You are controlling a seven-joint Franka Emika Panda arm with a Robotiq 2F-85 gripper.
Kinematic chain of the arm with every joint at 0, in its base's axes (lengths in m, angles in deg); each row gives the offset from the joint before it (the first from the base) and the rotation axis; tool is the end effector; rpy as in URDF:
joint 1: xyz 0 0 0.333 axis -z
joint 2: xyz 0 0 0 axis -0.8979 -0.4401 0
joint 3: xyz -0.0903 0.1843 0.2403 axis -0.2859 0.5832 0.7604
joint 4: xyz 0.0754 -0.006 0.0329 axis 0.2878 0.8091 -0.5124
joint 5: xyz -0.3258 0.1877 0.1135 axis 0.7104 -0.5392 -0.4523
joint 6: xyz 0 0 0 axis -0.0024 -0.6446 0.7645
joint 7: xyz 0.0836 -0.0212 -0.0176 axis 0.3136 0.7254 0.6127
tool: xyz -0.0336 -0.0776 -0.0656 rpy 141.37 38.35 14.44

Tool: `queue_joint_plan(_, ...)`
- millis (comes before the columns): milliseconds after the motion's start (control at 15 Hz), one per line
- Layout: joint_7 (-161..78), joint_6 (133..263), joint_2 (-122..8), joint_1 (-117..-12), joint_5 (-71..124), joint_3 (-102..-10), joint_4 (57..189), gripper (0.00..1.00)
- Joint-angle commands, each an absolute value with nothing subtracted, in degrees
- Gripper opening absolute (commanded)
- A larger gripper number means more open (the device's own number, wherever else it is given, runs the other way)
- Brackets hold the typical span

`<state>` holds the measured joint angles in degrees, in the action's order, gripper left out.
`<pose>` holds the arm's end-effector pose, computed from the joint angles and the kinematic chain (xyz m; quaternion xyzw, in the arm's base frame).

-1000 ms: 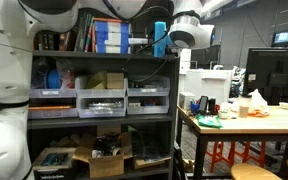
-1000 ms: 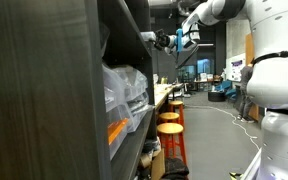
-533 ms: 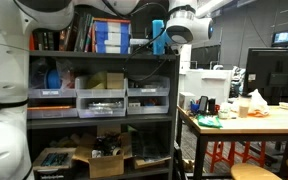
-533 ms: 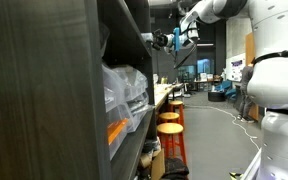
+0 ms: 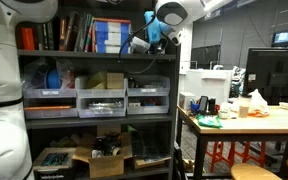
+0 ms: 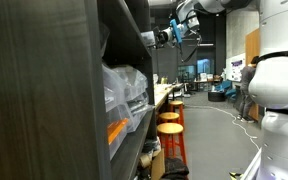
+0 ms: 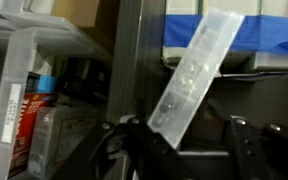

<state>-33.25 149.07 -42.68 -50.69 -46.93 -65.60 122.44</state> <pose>0.5493 -0.1531 0.6573 -0.7992 0.1601 -0.0930 0.5719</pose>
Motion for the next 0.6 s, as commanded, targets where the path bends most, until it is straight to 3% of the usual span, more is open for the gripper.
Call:
queue_joint_plan(0,-42.3,153.7,-40.0,-52.3,-37.2,-64.1,122.7,0.93)
queue_joint_plan(133,-46.6,154.6,-39.3,-53.1,-31.4,-63.0,122.7,1.0)
queue_joint_plan(533,-55.2,155.6,-37.9,-55.4,-21.7,-60.2,121.9,1.0)
